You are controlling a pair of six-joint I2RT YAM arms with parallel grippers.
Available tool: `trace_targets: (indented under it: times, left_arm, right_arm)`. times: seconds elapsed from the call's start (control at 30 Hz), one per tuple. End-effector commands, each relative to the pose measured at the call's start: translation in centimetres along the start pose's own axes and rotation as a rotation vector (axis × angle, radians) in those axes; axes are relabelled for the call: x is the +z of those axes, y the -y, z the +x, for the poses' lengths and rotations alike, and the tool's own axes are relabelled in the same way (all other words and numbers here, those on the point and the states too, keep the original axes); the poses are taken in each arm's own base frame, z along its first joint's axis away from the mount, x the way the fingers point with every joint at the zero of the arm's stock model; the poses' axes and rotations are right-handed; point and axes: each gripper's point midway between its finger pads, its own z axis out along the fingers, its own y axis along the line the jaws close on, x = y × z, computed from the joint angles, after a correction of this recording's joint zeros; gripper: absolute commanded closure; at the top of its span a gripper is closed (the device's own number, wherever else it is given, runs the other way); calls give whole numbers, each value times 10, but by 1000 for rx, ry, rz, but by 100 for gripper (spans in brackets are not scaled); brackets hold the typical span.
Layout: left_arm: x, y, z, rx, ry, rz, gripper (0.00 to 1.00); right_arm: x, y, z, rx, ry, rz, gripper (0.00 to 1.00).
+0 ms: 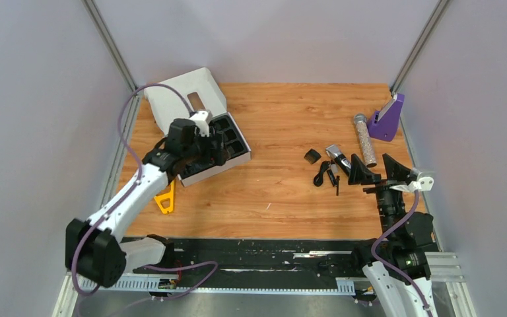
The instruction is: Sort the hair-cutting tools
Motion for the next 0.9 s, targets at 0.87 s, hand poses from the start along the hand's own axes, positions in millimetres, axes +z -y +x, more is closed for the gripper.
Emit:
trace_targets:
  times: [0.87]
  left_arm:
    - [127,67,91,120,-445,197,0]
  right_arm:
    - [6,-17,3,15,-32,-82,0]
